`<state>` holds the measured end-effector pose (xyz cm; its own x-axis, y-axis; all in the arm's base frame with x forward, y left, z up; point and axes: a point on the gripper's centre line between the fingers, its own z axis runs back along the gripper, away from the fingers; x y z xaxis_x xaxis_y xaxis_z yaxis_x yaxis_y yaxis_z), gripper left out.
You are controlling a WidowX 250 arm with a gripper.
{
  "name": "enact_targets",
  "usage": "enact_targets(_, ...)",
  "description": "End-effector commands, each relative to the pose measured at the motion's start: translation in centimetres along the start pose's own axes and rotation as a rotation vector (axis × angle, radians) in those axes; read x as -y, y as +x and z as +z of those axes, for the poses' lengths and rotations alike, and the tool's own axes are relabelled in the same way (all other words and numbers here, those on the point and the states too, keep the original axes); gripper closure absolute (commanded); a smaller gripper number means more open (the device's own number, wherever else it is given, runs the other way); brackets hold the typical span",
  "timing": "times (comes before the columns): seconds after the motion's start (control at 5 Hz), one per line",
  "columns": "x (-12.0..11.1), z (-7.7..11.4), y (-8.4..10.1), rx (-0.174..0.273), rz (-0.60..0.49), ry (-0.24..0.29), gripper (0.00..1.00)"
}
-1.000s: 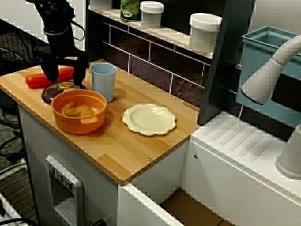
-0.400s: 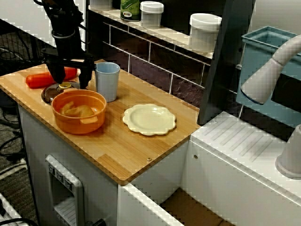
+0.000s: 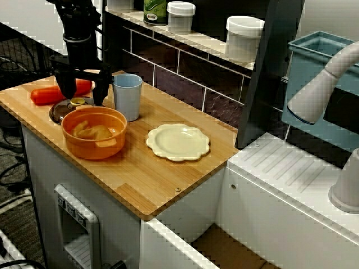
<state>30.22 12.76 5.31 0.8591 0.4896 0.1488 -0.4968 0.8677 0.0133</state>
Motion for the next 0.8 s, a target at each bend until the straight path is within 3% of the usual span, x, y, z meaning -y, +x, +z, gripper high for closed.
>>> enact_targets(0.0,-0.83,0.91,1.11,0.02,-0.025,0.007,0.0)
enact_targets(0.6,-1.04,0.51,0.68,0.012,-0.04,0.018,0.0)
